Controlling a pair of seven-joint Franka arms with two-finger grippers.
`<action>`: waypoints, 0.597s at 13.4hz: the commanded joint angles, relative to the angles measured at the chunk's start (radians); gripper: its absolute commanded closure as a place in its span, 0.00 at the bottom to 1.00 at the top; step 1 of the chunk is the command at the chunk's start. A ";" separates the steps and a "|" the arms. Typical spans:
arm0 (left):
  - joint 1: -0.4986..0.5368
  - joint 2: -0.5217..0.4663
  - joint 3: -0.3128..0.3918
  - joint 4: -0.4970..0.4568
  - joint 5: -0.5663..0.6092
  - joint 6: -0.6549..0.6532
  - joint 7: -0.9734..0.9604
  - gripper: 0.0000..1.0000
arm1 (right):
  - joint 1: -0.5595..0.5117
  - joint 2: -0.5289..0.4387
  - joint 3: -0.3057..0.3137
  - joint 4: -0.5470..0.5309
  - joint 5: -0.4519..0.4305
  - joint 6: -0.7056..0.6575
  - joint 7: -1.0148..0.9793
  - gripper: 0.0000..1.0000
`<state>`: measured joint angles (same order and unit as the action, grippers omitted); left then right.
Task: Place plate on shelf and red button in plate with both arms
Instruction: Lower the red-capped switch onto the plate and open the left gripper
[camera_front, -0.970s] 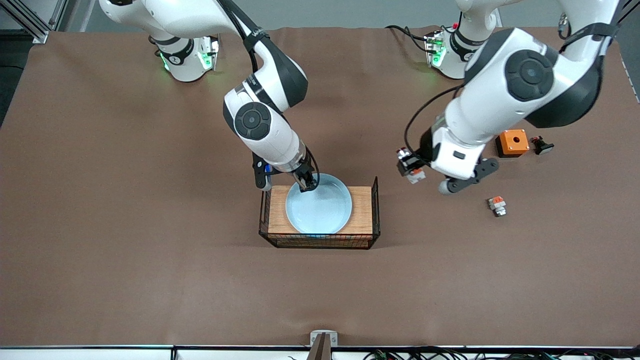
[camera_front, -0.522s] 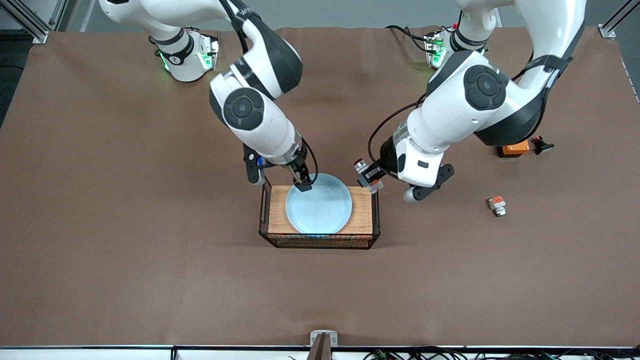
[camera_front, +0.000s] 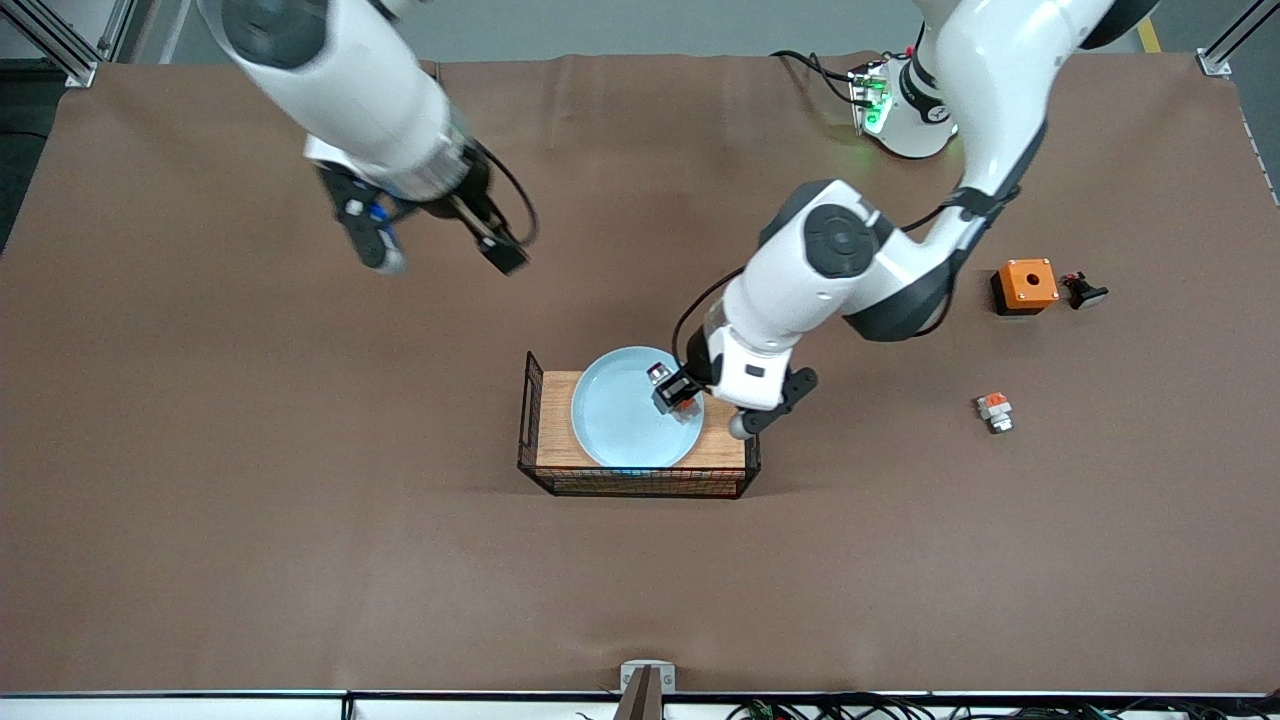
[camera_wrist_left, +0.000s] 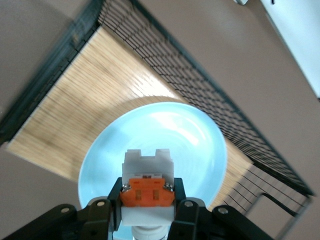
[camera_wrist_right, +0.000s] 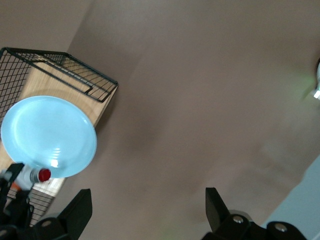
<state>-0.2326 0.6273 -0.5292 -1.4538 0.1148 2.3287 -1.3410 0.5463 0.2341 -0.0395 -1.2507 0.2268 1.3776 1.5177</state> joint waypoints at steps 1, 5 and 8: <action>-0.137 0.034 0.130 0.050 0.019 0.000 -0.030 0.82 | -0.126 -0.168 0.012 -0.169 -0.012 -0.020 -0.256 0.00; -0.165 0.020 0.163 0.050 0.035 -0.012 -0.029 0.00 | -0.212 -0.366 0.012 -0.435 -0.084 0.046 -0.540 0.00; -0.148 -0.049 0.163 0.088 0.094 -0.164 -0.017 0.00 | -0.290 -0.424 0.012 -0.510 -0.099 0.072 -0.719 0.00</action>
<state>-0.3841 0.6362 -0.3752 -1.3982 0.1674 2.2782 -1.3570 0.3126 -0.1206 -0.0460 -1.6732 0.1437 1.4157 0.9004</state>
